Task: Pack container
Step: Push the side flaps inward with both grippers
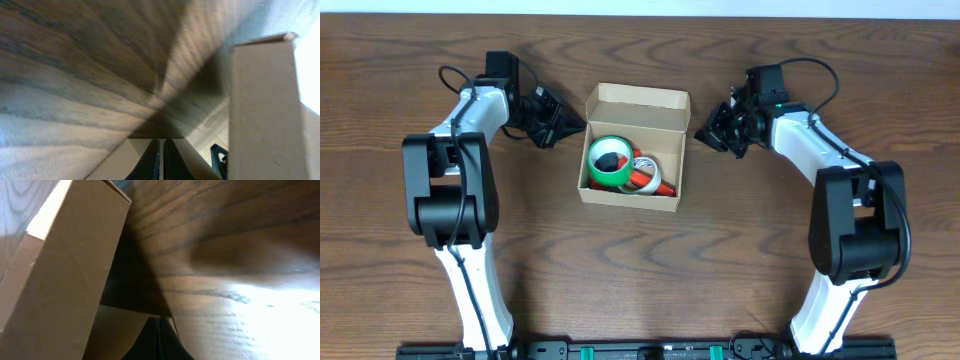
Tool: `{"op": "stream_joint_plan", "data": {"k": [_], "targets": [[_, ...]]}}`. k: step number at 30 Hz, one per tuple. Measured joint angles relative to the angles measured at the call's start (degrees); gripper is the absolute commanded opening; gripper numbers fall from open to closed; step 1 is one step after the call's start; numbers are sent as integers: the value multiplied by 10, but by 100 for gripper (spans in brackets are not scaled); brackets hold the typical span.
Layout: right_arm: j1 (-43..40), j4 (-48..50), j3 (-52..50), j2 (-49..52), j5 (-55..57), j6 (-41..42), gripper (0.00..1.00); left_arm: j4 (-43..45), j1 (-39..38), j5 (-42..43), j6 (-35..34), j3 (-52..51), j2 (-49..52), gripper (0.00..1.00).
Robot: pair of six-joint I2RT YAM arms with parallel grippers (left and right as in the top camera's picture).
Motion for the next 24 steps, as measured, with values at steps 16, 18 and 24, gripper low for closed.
{"op": "stream_joint_plan", "data": {"k": [16, 18, 24], "targets": [[40, 120, 0, 52, 3, 30, 1, 49, -26, 16, -15, 0, 23, 5], [40, 143, 0, 53, 6, 28, 1, 60, -26, 20, -15, 0, 23, 5], [40, 191, 0, 53, 12, -1, 1, 78, -25, 35, -6, 0, 23, 5]]}}
